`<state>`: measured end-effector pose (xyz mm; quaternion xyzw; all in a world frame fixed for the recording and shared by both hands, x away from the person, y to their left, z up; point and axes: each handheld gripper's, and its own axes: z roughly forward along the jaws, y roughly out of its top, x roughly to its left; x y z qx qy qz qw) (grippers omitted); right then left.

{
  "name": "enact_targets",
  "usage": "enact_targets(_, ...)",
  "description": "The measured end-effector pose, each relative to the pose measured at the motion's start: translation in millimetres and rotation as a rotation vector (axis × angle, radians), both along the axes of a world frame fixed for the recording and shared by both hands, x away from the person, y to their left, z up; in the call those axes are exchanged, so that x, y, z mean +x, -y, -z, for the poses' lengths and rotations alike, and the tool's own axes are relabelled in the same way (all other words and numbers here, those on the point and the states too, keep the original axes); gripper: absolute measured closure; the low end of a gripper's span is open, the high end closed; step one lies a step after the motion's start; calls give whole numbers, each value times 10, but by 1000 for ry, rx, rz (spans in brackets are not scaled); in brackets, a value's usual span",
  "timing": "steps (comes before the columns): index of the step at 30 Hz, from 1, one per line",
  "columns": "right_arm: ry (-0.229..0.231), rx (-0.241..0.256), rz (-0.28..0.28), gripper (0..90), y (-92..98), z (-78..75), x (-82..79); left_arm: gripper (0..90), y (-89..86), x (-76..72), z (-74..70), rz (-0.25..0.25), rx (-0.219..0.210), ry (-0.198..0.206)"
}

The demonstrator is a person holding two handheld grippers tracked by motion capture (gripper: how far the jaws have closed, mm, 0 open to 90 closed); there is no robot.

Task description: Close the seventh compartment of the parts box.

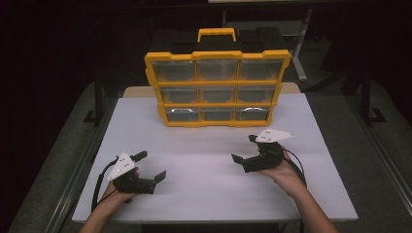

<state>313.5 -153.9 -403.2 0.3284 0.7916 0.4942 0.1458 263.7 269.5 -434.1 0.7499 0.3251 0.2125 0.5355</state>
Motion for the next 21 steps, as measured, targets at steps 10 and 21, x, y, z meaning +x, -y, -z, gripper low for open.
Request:
enact_targets(10,-1,25,43,29,233,67,-140,0,-8,0,-5,5,14,2)
enact_targets(21,0,44,76,29,420,168,-306,0,-3,4,5,2,6,5)
